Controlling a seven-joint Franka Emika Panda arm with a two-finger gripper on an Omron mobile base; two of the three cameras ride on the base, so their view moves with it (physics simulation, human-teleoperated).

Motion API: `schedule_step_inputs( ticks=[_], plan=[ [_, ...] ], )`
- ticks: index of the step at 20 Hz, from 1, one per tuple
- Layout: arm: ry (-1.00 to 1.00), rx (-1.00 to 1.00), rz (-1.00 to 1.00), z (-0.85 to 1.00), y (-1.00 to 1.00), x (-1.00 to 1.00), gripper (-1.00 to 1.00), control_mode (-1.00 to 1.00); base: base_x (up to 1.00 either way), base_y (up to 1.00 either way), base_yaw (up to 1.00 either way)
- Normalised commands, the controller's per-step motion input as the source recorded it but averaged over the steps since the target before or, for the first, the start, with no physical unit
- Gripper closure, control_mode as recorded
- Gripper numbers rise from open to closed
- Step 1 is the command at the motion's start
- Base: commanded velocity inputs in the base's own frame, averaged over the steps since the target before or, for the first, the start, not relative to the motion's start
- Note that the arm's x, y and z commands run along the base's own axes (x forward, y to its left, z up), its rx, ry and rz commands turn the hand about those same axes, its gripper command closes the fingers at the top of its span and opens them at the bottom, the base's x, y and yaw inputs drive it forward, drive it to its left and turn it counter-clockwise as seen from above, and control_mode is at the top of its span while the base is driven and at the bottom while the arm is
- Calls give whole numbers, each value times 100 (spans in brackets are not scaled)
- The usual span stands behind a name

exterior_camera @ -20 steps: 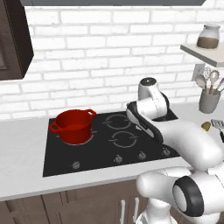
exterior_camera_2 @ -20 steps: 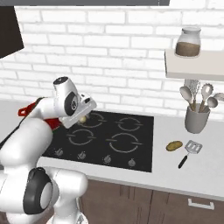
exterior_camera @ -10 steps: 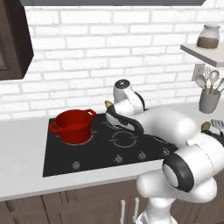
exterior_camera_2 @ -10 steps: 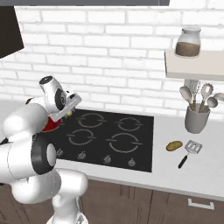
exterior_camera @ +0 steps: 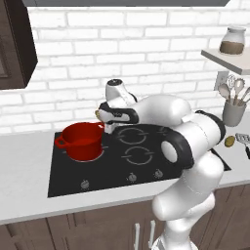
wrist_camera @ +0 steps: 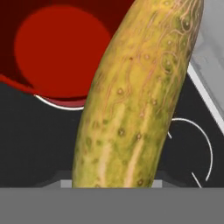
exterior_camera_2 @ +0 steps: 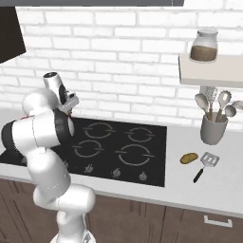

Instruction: Put the cucumber and potato in the pot. Retrieve the spatula and lightly stir the vegetables in the pot.

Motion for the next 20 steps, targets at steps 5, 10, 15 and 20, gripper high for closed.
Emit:
schedule_step_inputs(
  ticks=[5,10,15,20],
  plan=[
    [1,0,0,-16,48,18,100,-100,0,0,0],
    [2,0,-5,-19,42,7,100,-100,0,0,0],
    [9,0,0,-19,45,16,100,-100,0,0,0],
    [8,0,-1,-30,46,17,100,-100,0,0,0]
  ],
)
